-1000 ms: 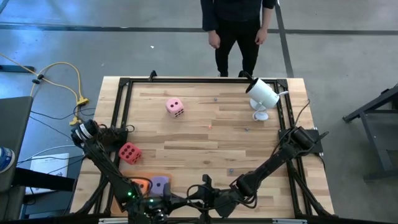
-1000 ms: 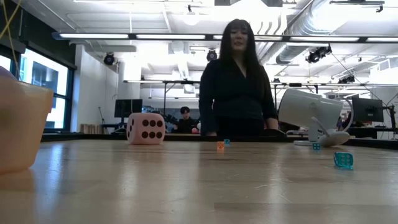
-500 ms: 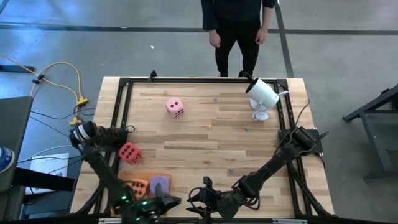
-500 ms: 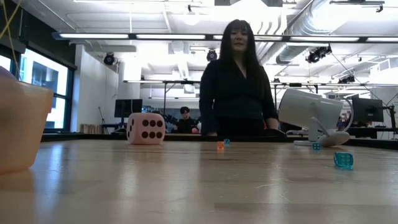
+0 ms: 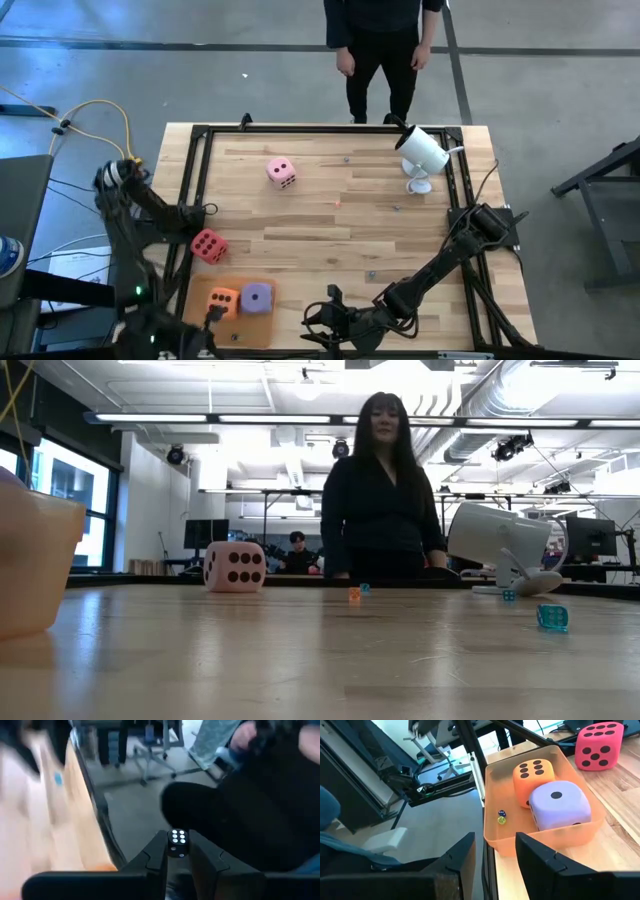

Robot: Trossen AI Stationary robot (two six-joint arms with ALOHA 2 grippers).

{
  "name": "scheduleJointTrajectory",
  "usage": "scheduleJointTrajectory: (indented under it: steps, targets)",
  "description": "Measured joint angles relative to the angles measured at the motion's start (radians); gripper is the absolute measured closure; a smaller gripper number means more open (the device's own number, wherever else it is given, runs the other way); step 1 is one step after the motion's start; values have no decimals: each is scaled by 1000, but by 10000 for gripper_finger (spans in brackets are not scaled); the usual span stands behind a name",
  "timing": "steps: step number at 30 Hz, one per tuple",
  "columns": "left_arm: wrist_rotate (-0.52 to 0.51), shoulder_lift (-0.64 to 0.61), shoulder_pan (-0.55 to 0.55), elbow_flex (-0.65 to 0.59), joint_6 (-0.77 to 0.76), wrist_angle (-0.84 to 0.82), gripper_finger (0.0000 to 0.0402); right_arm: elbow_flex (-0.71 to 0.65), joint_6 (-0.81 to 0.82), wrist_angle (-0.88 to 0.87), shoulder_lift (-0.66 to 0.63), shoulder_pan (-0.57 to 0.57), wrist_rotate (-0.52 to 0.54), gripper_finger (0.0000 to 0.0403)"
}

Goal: Pick & Place Dice
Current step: Put the small black dice into the orange bin

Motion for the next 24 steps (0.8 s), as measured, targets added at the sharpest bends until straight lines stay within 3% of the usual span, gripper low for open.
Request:
scheduleJointTrajectory:
  steps: [4,9,18,24]
  targets:
    - [45,-66,22,2,-249,-206,340,0,0,0,1,0,0,277]
    - [186,-38,72,1,-480,-422,345,-1,0,-2,2,0,0,277]
    - [321,138,121,1,-382,-368,338,-2,8,-48,3,0,0,277]
    - [293,191,149,1,-299,-359,333,-2,8,-46,3,0,1,277]
